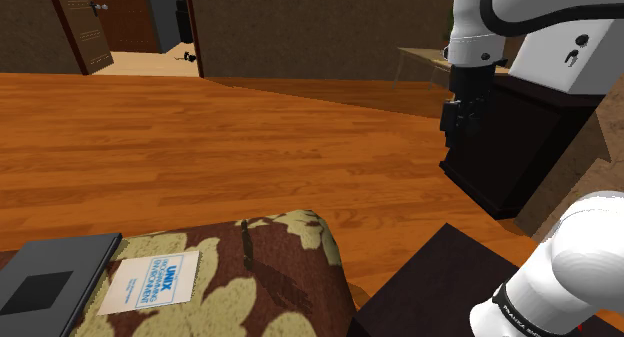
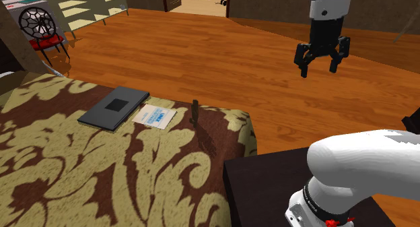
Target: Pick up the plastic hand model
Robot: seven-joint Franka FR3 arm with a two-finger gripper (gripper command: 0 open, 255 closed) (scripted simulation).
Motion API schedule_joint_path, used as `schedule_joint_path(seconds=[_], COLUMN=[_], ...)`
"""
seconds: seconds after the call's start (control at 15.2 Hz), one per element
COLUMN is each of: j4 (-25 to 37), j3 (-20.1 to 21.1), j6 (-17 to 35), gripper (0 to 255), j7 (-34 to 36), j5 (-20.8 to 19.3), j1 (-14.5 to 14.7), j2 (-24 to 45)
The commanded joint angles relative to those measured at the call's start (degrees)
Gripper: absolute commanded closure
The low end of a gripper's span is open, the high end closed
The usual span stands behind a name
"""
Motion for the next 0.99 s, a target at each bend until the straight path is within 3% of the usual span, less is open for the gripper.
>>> schedule_joint_path(seconds=[0.0,0.92], j4=[0.0,-2.6], j3=[0.0,10.0], j6=[0.0,22.7], gripper=[0,0], j7=[0.0,11.7], j5=[0.0,6.2], j1=[0.0,5.2], j2=[0.0,19.4])
